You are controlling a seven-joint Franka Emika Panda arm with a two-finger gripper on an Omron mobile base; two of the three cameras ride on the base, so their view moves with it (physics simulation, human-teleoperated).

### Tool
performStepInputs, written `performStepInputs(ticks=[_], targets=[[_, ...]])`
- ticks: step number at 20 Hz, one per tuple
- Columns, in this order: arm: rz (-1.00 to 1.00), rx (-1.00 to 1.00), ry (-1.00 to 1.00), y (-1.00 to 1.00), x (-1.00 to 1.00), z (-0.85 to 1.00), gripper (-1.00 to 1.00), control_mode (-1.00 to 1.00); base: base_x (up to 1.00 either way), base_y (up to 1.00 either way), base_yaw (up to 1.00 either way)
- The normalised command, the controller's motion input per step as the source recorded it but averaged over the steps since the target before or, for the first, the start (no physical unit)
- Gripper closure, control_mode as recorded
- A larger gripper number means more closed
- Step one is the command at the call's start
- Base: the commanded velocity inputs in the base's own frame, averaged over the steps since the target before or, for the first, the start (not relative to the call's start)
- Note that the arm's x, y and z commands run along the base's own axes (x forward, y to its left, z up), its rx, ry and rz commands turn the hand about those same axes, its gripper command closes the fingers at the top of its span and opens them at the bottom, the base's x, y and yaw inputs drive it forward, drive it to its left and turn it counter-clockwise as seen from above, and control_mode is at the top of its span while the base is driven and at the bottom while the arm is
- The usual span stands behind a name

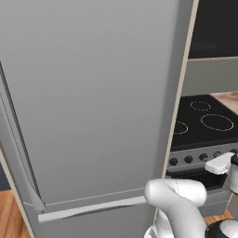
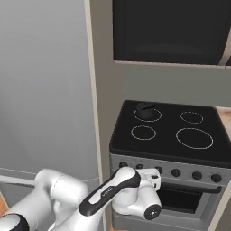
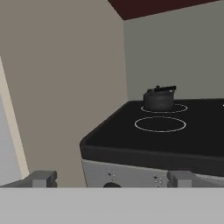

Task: Turn on the rear left burner of the stove.

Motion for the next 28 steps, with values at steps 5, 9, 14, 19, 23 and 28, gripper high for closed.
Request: performStepInputs(ticks=[5,9,14,19,23,28], targets=[[0.0,0.0,0.0,0.0,0.0,-0.49,-1.0,-1.0,0.0,0.0,0.0],[0.0,0.0,0.0,0.0,0.04,-0.23,-1.0,-1.0,0.0,0.0,0.0],[0.0,0.0,0.0,0.02,0.12,-0.12,-1.0,-1.0,0.0,0.0,0.0],[0.0,0.0,0.0,0.08,0.21,-0.14,-1.0,-1.0,0.0,0.0,0.0],[0.0,0.0,0.0,0.0,0.26,-0.21,-1.0,-1.0,0.0,0.0,0.0],[0.0,0.0,0.0,0.0,0.3,-0.25,-1.0,-1.0,0.0,0.0,0.0]])
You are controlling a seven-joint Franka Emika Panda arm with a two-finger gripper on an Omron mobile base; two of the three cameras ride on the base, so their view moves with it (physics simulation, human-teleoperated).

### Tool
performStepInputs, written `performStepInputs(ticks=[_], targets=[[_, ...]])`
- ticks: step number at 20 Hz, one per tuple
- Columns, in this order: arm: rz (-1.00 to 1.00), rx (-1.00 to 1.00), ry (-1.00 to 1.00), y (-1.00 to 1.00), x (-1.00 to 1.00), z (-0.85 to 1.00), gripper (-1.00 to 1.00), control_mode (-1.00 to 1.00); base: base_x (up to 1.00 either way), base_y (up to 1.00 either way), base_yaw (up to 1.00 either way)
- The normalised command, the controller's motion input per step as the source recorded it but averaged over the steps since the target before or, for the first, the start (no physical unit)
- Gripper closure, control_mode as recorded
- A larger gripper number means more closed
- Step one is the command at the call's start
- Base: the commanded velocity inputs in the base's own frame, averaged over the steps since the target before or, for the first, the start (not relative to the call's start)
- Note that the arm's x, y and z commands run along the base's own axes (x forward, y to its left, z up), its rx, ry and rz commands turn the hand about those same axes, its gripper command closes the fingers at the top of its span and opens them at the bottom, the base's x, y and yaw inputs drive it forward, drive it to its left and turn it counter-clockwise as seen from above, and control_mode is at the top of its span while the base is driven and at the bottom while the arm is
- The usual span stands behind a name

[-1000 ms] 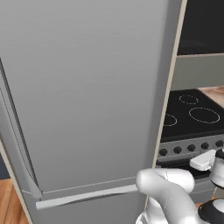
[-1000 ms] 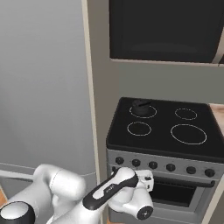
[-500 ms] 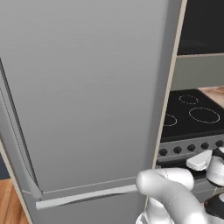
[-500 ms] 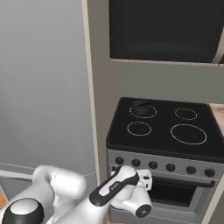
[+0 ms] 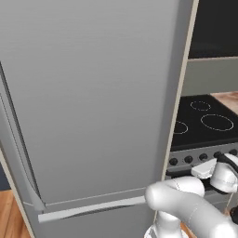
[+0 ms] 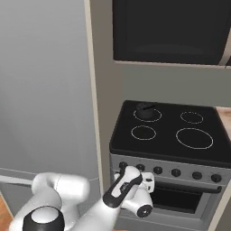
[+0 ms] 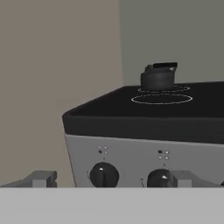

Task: Turn on the rear left burner of the stove.

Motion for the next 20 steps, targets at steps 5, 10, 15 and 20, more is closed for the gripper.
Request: performStepInputs(ticks=[5,10,15,20], targets=[[0.0,0.01,0.0,0.0,0.31,-0.24,-1.0,-1.0,0.0,0.0,0.0],[0.0,0.02,0.0,-0.03,0.39,-0.24,-1.0,-1.0,0.0,0.0,0.0],[0.0,0.02,0.0,-0.06,0.33,-0.22,-1.0,-1.0,0.0,0.0,0.0],[0.0,0.01,0.0,-0.12,0.22,-0.22,-1.0,-1.0,0.0,0.0,0.0]])
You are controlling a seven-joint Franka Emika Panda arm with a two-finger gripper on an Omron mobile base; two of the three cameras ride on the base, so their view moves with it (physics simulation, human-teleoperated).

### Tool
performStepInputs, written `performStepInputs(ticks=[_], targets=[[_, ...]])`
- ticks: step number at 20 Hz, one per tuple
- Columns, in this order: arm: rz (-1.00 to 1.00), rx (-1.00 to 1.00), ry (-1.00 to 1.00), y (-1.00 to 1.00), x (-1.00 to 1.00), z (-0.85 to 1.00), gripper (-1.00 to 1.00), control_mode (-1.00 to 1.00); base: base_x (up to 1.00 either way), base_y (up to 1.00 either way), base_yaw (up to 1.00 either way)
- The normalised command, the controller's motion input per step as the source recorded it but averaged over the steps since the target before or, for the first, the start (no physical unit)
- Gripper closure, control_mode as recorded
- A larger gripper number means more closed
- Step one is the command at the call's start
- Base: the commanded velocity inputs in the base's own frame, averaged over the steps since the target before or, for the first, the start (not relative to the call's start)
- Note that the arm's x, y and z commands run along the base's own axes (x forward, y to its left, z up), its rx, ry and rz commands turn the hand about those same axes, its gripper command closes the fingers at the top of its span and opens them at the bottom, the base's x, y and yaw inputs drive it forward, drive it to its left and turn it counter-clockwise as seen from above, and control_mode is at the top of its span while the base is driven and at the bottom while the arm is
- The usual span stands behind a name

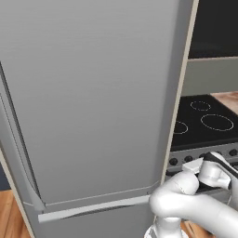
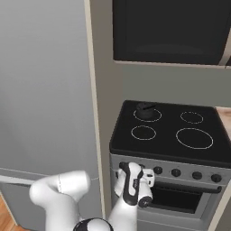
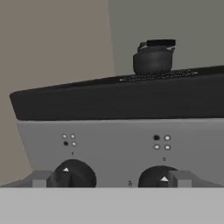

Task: Turn on the rear left burner of the stove.

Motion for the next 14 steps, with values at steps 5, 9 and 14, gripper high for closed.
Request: performStepInputs(ticks=[5,9,14], targets=[[0.0,0.01,0.0,-0.14,0.22,-0.25,-1.0,-1.0,0.0,0.0,0.0],[0.0,0.02,0.0,-0.18,0.25,-0.28,-1.0,-1.0,0.0,0.0,0.0],[0.0,0.02,0.0,-0.19,0.29,-0.3,-1.0,-1.0,0.0,0.0,0.0]])
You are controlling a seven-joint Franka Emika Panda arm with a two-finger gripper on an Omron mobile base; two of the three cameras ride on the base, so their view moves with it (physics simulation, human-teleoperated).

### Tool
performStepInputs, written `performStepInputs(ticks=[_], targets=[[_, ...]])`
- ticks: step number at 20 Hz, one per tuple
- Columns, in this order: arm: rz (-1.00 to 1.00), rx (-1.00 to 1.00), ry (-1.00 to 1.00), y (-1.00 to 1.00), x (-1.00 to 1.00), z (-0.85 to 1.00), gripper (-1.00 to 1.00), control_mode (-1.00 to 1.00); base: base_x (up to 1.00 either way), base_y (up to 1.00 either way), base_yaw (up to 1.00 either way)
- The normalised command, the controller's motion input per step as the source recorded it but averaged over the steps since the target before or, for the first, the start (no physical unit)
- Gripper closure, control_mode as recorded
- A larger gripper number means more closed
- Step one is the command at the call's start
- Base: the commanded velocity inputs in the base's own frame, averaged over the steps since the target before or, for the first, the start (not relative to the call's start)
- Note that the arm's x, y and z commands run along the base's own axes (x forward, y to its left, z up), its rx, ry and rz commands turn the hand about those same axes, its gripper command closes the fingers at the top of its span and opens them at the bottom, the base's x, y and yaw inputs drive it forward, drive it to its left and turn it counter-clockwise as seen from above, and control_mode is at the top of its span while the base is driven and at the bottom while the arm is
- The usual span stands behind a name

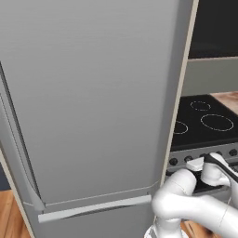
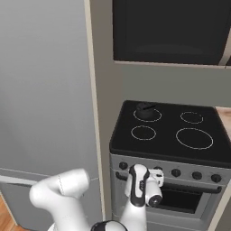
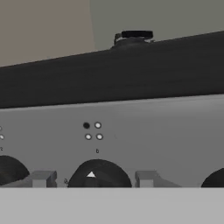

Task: Turn on the rear left burner of the stove.

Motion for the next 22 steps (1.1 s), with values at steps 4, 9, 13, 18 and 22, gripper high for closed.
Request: performStepInputs(ticks=[4,9,13,18,22], targets=[[0.0,0.0,0.0,-0.03,0.22,-0.34,1.0,-1.0,0.0,0.0,0.0],[0.0,0.0,0.0,0.0,0.12,-0.32,1.0,-1.0,0.0,0.0,0.0],[0.0,0.0,0.02,0.0,0.0,-0.09,1.0,-1.0,0.0,0.0,0.0],[0.0,-0.02,0.0,0.0,0.0,-0.02,1.0,-1.0,0.0,0.0,0.0],[0.0,-0.24,0.0,0.02,0.0,-0.24,1.0,-1.0,0.0,0.0,0.0]])
